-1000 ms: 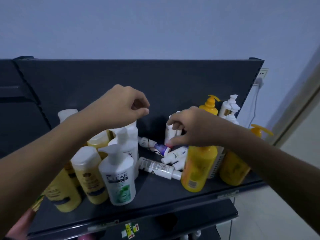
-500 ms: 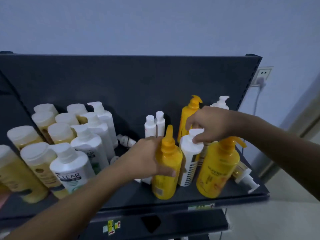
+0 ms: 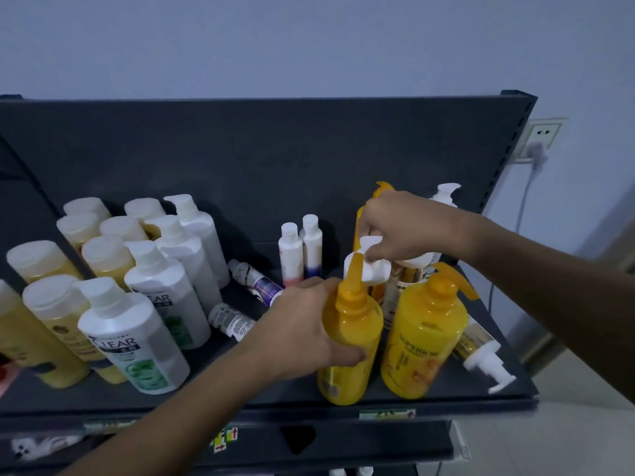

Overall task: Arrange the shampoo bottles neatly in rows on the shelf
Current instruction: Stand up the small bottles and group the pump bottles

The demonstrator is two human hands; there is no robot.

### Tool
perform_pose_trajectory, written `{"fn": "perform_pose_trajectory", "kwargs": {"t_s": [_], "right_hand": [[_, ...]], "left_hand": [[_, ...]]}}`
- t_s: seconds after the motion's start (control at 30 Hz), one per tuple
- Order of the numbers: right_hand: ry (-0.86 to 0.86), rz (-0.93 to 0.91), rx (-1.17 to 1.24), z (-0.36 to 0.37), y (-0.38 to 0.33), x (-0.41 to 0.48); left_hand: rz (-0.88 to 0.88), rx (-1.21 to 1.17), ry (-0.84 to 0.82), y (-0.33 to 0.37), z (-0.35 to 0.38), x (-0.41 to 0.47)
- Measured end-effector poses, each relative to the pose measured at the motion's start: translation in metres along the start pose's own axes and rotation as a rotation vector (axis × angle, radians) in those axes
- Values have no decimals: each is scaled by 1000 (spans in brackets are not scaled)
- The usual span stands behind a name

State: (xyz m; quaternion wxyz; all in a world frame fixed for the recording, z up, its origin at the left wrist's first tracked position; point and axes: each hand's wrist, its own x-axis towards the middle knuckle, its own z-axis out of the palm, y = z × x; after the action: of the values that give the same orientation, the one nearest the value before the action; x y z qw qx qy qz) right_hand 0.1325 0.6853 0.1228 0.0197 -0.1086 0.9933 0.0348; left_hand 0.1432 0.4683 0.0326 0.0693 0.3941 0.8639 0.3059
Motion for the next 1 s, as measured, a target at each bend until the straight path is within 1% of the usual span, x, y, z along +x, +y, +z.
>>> {"fn": "perform_pose_trajectory", "kwargs": {"t_s": [0.33, 0.43, 0.57, 0.67, 0.73, 0.87, 0.93, 1.0], "right_hand": [[12, 9, 38, 6, 16, 7], [-22, 2, 76, 7, 16, 4], [-52, -6, 137, 1, 18, -4], [-14, 8, 159, -8, 20, -17], [48, 12, 177, -17, 21, -26], [184, -2, 252, -39, 14, -36], [217, -13, 281, -47, 2, -31], [221, -40, 295, -53, -16, -23]], "left_hand": [[32, -47, 25, 12, 21, 14], [36, -27, 27, 12, 23, 12], [25, -31, 28, 12, 26, 8], [-26, -17, -15, 3, 22, 4], [-66, 68, -47, -11, 13, 0], [-176, 366, -80, -60, -6, -3], [-227, 456, -123, -84, -6, -5], [-252, 549, -210, -101, 1, -7]]}}
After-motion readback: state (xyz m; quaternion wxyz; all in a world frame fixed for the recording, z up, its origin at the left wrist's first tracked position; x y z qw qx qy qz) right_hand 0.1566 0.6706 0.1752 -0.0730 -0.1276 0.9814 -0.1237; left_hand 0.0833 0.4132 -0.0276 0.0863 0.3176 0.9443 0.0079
